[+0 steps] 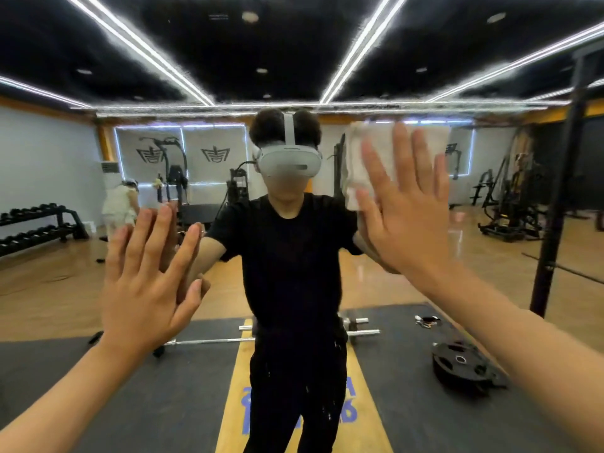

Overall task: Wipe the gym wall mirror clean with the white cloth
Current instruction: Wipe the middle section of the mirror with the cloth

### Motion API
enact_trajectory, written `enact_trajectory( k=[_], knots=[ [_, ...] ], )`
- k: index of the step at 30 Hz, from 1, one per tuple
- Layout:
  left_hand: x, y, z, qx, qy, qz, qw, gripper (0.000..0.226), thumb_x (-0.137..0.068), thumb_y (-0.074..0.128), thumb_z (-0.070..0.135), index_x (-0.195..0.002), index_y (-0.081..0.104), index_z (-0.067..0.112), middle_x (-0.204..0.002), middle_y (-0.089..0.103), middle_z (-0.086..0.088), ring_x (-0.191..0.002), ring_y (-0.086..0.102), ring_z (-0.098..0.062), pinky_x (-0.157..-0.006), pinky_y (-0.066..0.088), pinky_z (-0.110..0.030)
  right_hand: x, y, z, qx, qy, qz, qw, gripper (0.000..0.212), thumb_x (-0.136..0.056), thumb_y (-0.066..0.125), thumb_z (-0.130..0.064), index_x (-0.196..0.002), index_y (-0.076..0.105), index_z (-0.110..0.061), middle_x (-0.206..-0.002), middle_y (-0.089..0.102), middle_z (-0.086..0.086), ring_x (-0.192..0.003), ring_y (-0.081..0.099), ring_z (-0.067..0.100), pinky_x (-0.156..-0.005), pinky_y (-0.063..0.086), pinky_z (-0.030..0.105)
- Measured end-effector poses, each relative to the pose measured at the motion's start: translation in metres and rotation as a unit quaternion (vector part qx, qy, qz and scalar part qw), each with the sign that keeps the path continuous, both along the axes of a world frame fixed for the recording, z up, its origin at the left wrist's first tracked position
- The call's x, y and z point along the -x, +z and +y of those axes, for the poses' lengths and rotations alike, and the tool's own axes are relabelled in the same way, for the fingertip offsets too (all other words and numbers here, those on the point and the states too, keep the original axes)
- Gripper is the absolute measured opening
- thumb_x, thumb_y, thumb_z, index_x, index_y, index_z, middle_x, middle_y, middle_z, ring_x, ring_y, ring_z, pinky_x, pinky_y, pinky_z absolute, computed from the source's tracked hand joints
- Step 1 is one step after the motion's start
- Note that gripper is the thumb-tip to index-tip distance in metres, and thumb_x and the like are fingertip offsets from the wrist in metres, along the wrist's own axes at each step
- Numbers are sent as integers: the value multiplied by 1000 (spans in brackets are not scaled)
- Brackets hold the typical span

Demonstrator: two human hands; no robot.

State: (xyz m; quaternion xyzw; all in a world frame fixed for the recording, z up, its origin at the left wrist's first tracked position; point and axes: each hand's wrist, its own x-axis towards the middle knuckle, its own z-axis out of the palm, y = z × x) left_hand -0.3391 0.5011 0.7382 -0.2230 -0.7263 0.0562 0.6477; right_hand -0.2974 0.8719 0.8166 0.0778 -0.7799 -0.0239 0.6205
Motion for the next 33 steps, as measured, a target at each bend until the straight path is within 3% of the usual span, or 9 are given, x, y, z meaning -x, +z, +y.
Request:
enact_trajectory(
  k=[4, 8, 12, 17, 21, 25, 28, 30, 33],
  knots=[
    [1, 0, -1, 2, 4, 4, 1000, 70, -102, 41, 41, -166, 31, 15, -172, 19, -25, -160, 19, -43, -127, 17, -63, 7, 46, -63, 84, 6, 18, 996, 60, -114, 20, -45, -169, 9, -25, -176, 0, 16, -162, -3, 37, -127, 3, 64],
    [0, 0, -2, 4, 5, -1, 1000, 70, -102, 42, 43, -165, 33, 14, -172, 20, -24, -159, 21, -44, -126, 21, -65, 11, 25, -141, -91, 33, -19, 995, 61, -112, 25, -46, -169, 14, -27, -176, 4, 14, -162, 0, 37, -127, 2, 61],
    [1, 1, -5, 8, -1, -3, 1000, 70, -102, 43, 45, -165, 34, 15, -172, 21, -23, -159, 23, -43, -127, 19, -62, 14, 21, -99, -272, 72, -31, 959, 60, -111, 32, -48, -167, 22, -30, -176, 12, 11, -162, 6, 34, -129, 5, 59],
    [2, 1, -3, 4, -1, 9, 1000, 70, -103, 39, 44, -167, 29, 17, -173, 19, -23, -159, 21, -43, -128, 17, -60, 3, 18, 22, -100, 0, -11, 995, 59, -113, 25, -46, -169, 13, -29, -175, 6, 15, -162, 4, 37, -128, 4, 63],
    [3, 0, -2, -3, -4, 1, 1000, 72, -101, 41, 43, -167, 28, 17, -174, 17, -21, -160, 18, -42, -127, 18, -63, 3, -36, 0, 100, -17, 1, 995, 61, -113, 23, -45, -169, 16, -24, -175, 1, 17, -162, -2, 37, -128, 1, 64],
    [1, -1, -3, 3, -3, -10, 1000, 72, -102, 40, 44, -166, 29, 15, -174, 15, -21, -161, 15, -41, -127, 17, -63, -1, -145, -38, -86, 22, -71, 994, 60, -110, 37, -42, -167, 24, -29, -176, 7, 13, -162, 4, 38, -128, 3, 62],
    [-1, 1, -3, 9, -2, -1, 1000, 70, -102, 38, 44, -165, 32, 13, -174, 17, -23, -161, 16, -41, -129, 13, -60, -4, -136, 5, -252, 17, -79, 964, 58, -112, 32, -47, -167, 19, -36, -177, 7, 5, -163, 8, 30, -130, 3, 54],
    [-1, 1, -2, 9, 0, 6, 1000, 70, -102, 38, 43, -165, 33, 12, -173, 17, -24, -161, 16, -41, -129, 13, -59, 3, -82, 31, -230, 18, -40, 972, 61, -111, 31, -48, -168, 13, -35, -176, 5, 7, -162, 10, 32, -130, 2, 55],
    [0, 1, 1, 2, 2, 8, 1000, 69, -103, 38, 43, -164, 34, 12, -173, 18, -24, -161, 17, -42, -130, 12, -58, 4, 2, 50, -66, -8, -14, 998, 63, -111, 30, -47, -169, 9, -31, -176, 3, 14, -162, 4, 36, -129, 3, 60]
  ],
)
